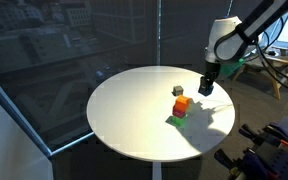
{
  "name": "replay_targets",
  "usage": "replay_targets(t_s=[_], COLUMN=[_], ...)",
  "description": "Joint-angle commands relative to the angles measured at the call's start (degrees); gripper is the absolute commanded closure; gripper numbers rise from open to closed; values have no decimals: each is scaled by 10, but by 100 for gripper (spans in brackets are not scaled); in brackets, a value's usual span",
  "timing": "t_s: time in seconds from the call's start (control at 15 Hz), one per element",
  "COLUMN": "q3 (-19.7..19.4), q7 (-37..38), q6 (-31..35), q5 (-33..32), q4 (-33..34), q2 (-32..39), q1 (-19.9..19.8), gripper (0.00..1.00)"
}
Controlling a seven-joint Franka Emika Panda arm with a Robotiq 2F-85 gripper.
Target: Remove the blue block from on top of the yellow block and put it on the table
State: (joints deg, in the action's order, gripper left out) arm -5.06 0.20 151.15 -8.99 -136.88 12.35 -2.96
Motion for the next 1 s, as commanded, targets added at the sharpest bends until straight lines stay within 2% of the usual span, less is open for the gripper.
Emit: replay_targets(t_s=[0.0, 0.6, 0.93], q3=[3, 8, 32], q7=[-26, -54, -102], q6=[-8, -1, 4], q5=[10, 24, 79], q4=[11, 19, 30], q2=[19, 53, 72], q1=[-7, -17, -39], gripper=[70, 70, 70])
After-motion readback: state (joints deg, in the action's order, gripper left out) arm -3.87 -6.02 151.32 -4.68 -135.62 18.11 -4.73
